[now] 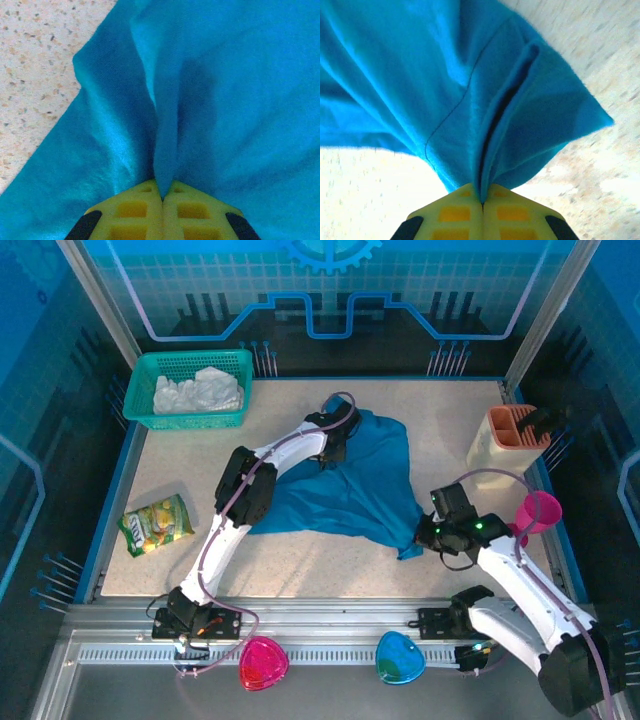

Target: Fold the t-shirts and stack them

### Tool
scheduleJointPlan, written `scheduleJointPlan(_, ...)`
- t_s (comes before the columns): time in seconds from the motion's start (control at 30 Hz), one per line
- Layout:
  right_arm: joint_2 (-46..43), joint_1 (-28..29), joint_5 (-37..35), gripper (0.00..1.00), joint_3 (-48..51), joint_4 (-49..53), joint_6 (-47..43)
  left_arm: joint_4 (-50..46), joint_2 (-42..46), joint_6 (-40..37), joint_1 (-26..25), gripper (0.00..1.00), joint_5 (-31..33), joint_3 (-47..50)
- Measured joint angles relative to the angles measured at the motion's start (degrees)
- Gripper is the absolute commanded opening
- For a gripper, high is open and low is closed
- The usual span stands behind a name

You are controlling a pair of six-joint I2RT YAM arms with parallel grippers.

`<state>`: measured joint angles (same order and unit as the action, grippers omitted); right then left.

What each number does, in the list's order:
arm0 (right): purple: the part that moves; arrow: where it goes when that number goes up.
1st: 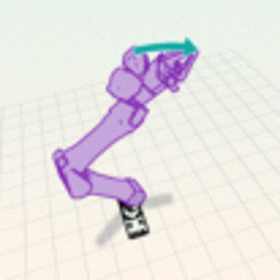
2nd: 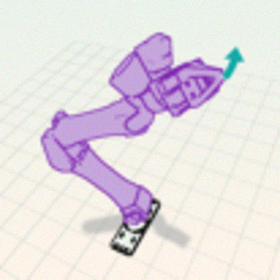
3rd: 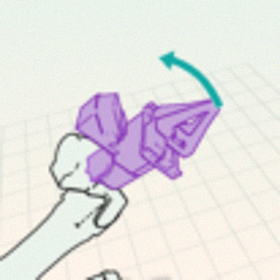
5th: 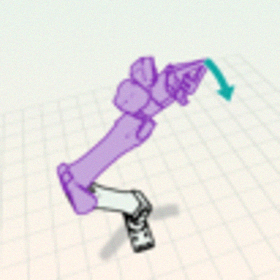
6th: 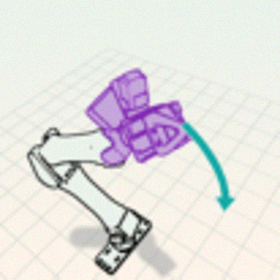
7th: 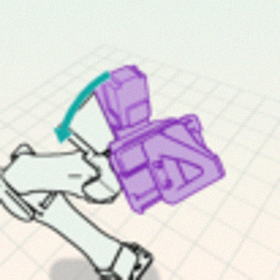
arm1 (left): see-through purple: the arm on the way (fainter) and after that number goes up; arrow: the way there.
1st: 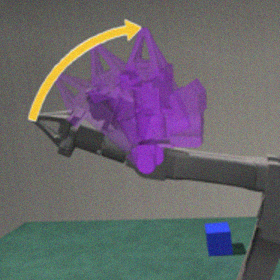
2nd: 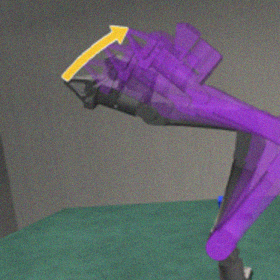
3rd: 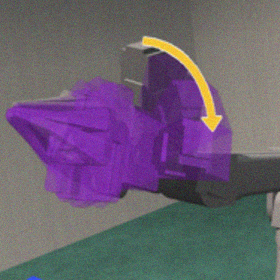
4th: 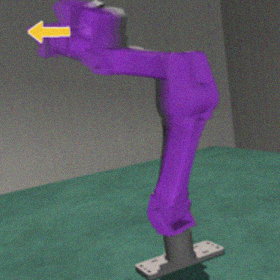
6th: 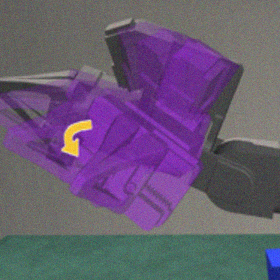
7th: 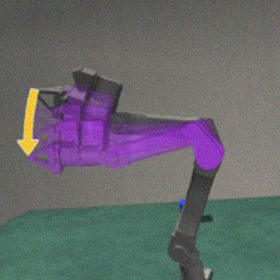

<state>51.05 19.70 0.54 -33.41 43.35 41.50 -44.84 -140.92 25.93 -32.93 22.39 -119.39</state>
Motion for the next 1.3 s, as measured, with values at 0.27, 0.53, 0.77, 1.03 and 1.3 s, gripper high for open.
scheduleJointPlan(0.27,9.9,3.2,14.1,0.51,-0.2,-2.7,-4.0,-1.0,1.0,-0.4,0.5,0.0,1.5,1.3)
scheduleJointPlan(0.53,13.8,0.7,9.9,0.52,-12.4,-2.0,-9.3,-1.2,8.0,-2.0,0.5,0.1,1.6,5.7)
scheduleJointPlan(0.77,25.0,-8.7,6.8,0.44,-15.8,-8.5,-12.7,-1.3,16.5,-4.1,-1.2,0.47,3.1,5.9)
scheduleJointPlan(1.03,50.1,-10.5,9.7,0.44,-28.5,-16.9,-14.8,-2.7,18.3,-3.7,-6.7,0.57,3.8,7.2)
scheduleJointPlan(1.3,56.2,-9.9,11.0,0.25,-32.0,-19.5,-14.5,-2.8,18.7,-1.6,-8.9,0.58,2.8,15.1)
